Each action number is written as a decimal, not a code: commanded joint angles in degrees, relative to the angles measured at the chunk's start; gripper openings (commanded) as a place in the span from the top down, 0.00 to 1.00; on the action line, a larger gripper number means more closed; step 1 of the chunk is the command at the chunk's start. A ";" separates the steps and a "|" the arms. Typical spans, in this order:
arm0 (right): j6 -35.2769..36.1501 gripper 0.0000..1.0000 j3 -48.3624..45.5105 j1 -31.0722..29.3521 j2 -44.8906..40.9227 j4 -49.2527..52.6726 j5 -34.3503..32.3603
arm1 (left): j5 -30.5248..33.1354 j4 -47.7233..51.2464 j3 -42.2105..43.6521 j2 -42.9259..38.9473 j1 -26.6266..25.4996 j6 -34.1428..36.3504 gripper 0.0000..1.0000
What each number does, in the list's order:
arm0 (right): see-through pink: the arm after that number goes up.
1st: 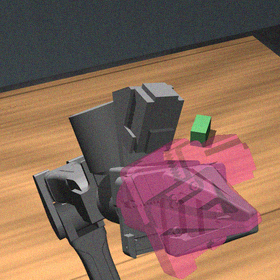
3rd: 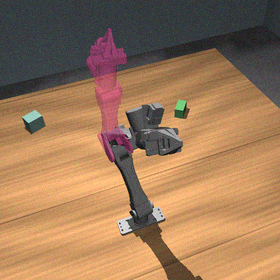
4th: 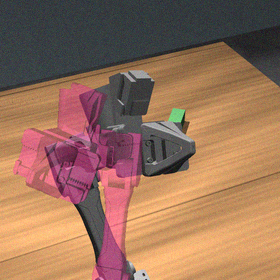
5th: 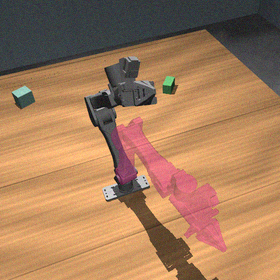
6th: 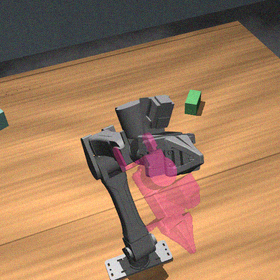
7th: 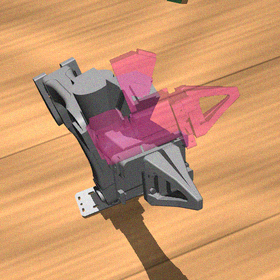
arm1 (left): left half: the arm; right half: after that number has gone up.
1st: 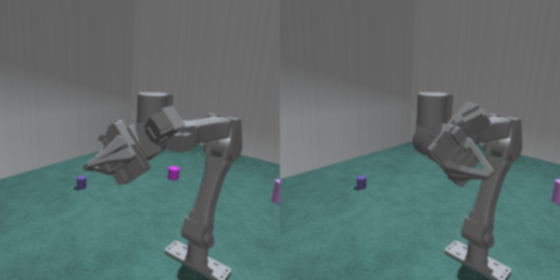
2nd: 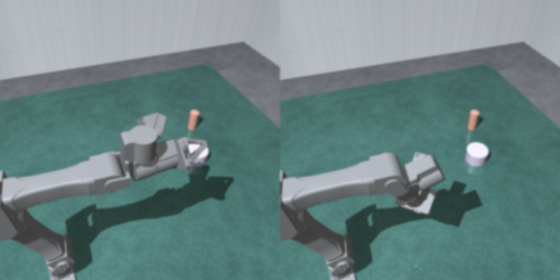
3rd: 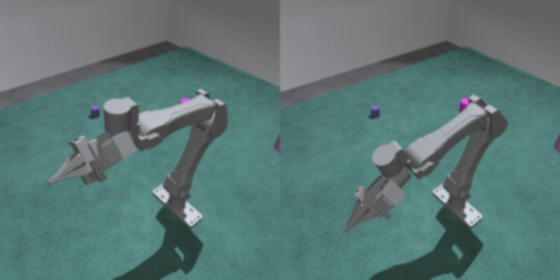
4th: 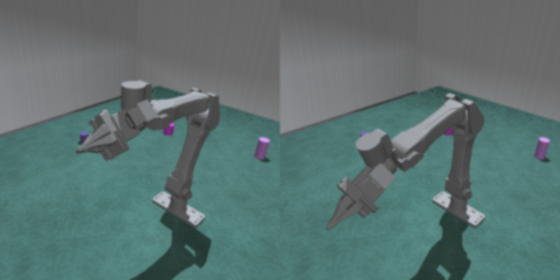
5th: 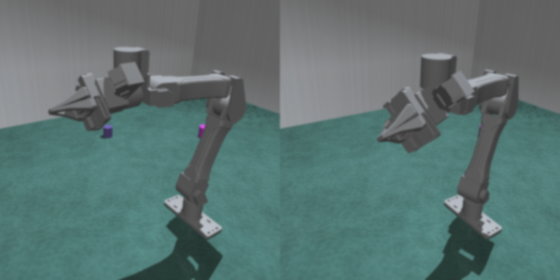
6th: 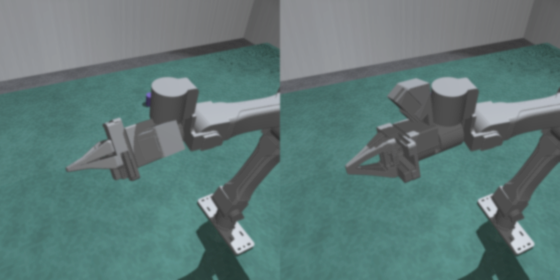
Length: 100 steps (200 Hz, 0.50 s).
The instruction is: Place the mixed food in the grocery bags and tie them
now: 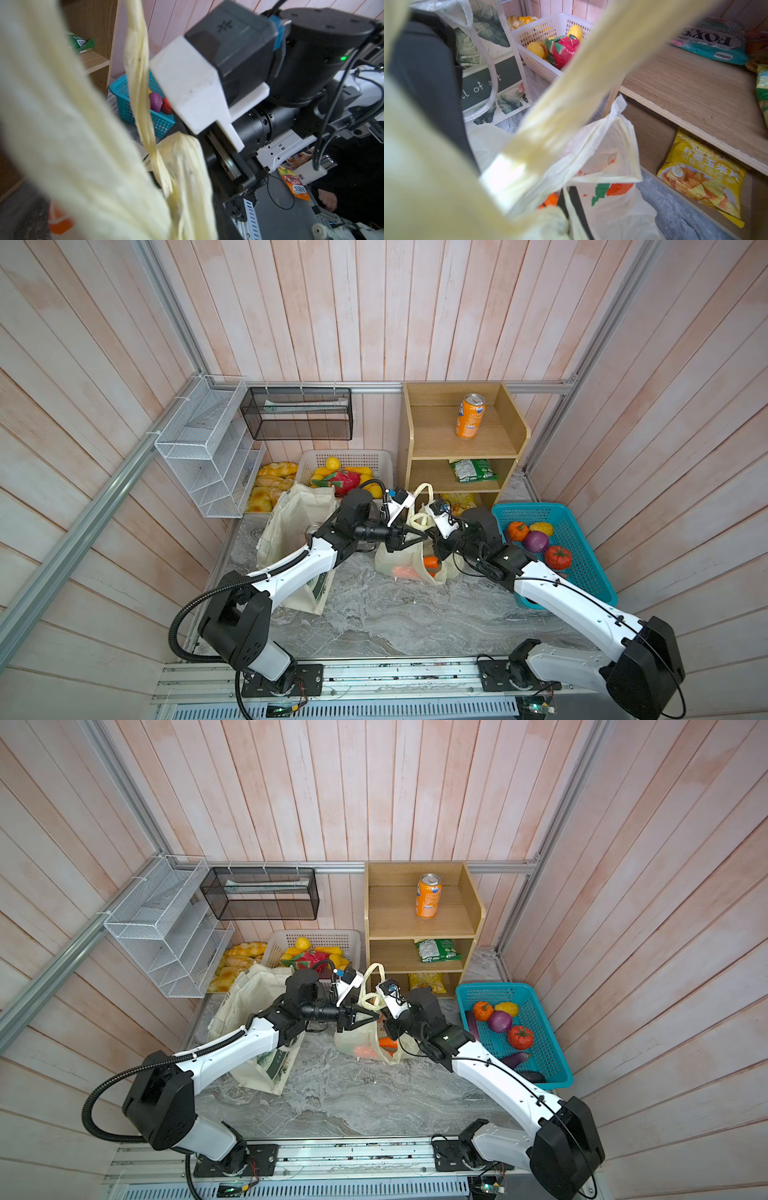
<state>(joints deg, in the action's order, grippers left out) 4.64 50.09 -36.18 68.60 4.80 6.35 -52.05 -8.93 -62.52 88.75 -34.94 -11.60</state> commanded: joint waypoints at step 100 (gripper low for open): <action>-1.68 1.00 -0.70 -2.93 0.54 -0.16 0.61 | -0.95 -2.05 -1.01 -0.15 0.12 0.18 0.85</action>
<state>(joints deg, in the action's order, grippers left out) 4.05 50.04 -38.87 69.43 4.80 7.57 -52.12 -9.19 -62.52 88.75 -34.94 -11.64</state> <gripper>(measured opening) 0.047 0.241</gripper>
